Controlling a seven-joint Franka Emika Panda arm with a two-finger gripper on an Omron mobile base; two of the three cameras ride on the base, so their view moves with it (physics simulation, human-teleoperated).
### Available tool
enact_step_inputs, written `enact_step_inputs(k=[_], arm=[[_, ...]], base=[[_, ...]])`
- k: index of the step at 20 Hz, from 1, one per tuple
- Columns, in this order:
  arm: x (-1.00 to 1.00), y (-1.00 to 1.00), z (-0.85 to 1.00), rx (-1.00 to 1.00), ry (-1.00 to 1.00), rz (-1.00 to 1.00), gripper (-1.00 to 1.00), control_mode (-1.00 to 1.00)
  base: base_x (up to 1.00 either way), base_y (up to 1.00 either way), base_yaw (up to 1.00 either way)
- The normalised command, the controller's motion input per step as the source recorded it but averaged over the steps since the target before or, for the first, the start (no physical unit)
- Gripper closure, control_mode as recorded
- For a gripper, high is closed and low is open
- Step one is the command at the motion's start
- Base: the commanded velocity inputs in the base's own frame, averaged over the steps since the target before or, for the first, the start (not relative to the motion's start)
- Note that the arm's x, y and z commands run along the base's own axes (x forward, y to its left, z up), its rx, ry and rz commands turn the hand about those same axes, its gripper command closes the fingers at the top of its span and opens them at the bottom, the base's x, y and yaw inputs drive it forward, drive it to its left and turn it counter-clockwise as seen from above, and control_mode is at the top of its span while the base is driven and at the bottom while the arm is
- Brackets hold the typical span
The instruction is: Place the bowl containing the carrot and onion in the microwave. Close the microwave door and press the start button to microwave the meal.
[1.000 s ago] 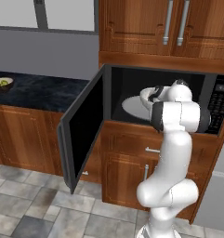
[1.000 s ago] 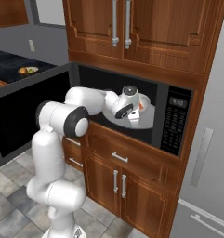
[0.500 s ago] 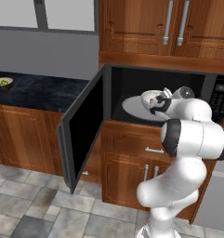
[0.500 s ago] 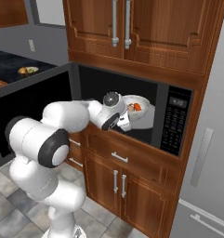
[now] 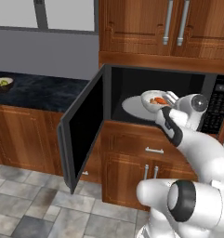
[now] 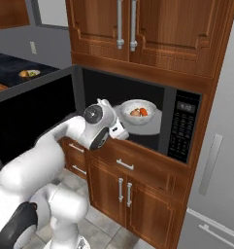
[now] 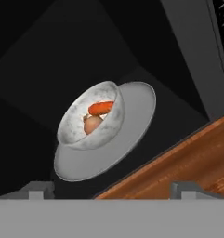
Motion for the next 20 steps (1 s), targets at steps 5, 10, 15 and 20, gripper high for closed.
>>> enact_step_inputs(k=[5,10,15,20], arm=[[-1.0,0.32,0.86,-0.18,0.0,0.37,-1.0,-1.0],[-1.0,0.56,0.71,-0.19,0.04,0.37,-1.0,-1.0],[-0.96,0.68,0.86,-0.2,0.13,0.27,-1.0,-1.0],[-0.76,0.72,0.74,-0.25,0.07,0.23,-1.0,-1.0]], base=[[0.0,0.0,0.0],[0.0,0.0,0.0],[0.0,0.0,0.0],[0.0,0.0,0.0]])
